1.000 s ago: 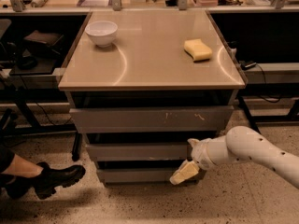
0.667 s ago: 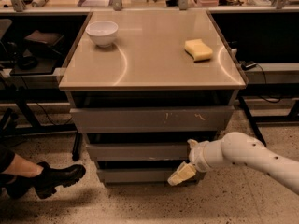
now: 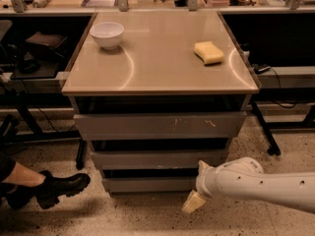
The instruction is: Open bottom drawer
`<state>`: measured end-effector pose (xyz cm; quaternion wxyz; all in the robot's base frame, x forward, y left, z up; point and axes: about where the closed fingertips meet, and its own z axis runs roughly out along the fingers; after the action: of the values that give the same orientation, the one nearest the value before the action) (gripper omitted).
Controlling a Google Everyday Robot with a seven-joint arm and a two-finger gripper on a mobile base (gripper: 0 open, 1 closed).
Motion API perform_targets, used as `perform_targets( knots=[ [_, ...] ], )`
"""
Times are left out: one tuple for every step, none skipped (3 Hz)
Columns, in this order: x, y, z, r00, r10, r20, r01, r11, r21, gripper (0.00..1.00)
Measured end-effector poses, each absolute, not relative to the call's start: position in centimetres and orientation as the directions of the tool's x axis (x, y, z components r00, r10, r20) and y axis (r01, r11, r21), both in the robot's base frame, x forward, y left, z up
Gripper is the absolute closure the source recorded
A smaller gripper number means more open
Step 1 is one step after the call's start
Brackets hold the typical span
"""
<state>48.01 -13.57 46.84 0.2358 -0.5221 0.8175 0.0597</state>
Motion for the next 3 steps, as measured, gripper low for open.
perform_targets(
  knots=[
    [47.6,-13.9,45.5,-0.321,-0.846,-0.425,-0.889,0.425,-0.174,0.00],
    [47.6,-13.9,45.5,-0.321,-0.846,-0.425,-0.889,0.424,-0.174,0.00],
    [49.1,-15.1,43.3,-0.285,-0.865,-0.412,-0.895,0.395,-0.209,0.00]
  ],
)
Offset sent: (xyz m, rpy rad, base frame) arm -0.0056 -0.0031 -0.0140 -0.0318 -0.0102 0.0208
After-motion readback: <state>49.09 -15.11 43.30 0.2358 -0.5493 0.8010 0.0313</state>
